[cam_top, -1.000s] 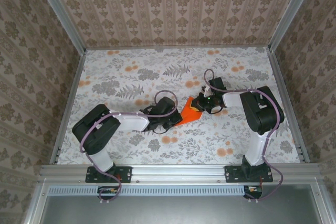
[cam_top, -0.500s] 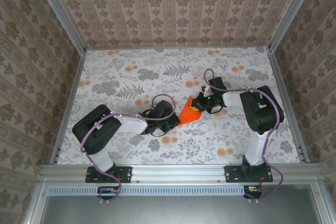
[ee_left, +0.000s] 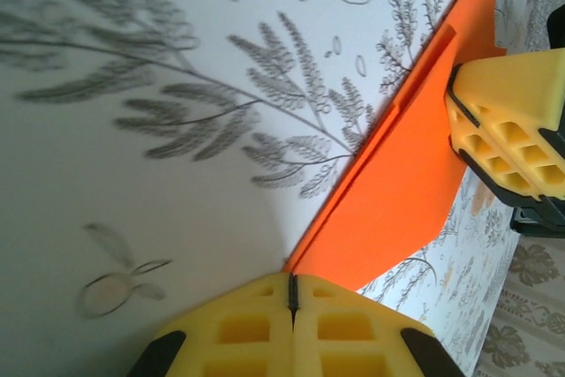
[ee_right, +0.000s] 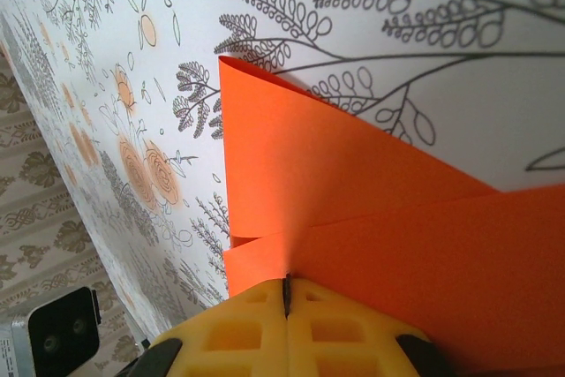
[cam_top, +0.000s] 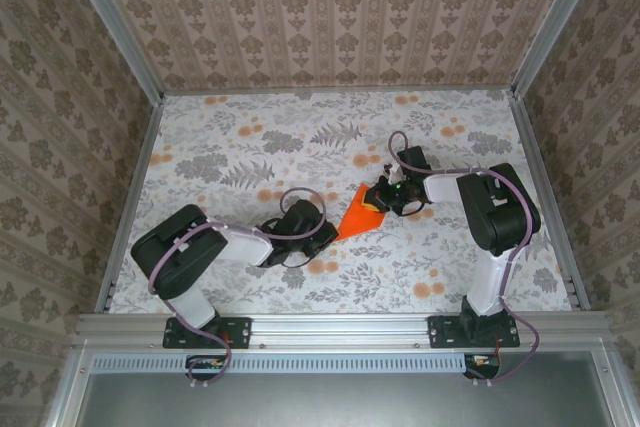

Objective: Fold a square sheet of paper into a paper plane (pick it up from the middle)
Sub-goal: Fourth fold the wing at the center of the table.

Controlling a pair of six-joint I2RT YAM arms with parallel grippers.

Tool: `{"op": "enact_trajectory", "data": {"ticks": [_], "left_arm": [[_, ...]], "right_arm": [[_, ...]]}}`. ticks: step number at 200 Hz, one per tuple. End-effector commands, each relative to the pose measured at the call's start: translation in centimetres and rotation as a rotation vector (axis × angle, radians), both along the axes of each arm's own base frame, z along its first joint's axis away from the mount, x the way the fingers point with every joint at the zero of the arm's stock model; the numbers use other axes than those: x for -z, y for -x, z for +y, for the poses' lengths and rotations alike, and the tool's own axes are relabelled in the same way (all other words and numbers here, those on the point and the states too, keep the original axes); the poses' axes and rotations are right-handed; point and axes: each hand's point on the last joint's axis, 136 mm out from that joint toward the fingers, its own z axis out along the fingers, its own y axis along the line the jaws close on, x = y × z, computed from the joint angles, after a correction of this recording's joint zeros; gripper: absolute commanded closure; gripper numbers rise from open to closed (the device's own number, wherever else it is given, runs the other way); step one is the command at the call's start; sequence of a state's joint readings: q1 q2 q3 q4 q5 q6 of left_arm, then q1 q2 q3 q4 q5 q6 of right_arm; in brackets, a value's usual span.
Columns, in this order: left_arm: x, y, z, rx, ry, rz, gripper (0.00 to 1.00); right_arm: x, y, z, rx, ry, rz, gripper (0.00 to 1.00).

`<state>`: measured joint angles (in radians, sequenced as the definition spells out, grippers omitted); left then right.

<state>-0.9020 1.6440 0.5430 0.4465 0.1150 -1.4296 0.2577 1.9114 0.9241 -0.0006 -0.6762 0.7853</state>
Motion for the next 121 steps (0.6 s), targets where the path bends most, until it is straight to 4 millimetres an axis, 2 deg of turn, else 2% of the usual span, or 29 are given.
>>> {"op": "enact_trajectory", "data": {"ticks": [1, 22, 47, 67, 89, 121], "left_arm": [[2.0, 1.0, 4.0, -0.049, -0.174, 0.03, 1.0], [-0.1, -0.1, 3.2, -0.013, -0.163, -0.057, 1.0], [-2.9, -1.2, 1.0, 0.056, -0.105, -0.165, 1.0], [-4.3, -1.8, -0.4, 0.097, -0.061, -0.228, 1.0], [-4.8, -2.0, -2.0, 0.153, -0.021, -0.247, 1.0], [-4.2, -2.0, -3.5, 0.205, -0.016, -0.216, 1.0]], "right_arm": [[8.4, 5.4, -5.3, 0.08, 0.288, 0.271, 0.96], [8.4, 5.4, -5.3, 0.081, 0.287, 0.271, 0.96], [8.3, 5.4, -5.3, 0.082, 0.287, 0.27, 0.96], [8.3, 5.3, -5.2, 0.083, 0.285, 0.269, 0.96], [8.3, 5.3, -5.2, 0.082, 0.283, 0.27, 0.96], [8.2, 5.2, -5.2, 0.082, 0.282, 0.269, 0.96]]}}
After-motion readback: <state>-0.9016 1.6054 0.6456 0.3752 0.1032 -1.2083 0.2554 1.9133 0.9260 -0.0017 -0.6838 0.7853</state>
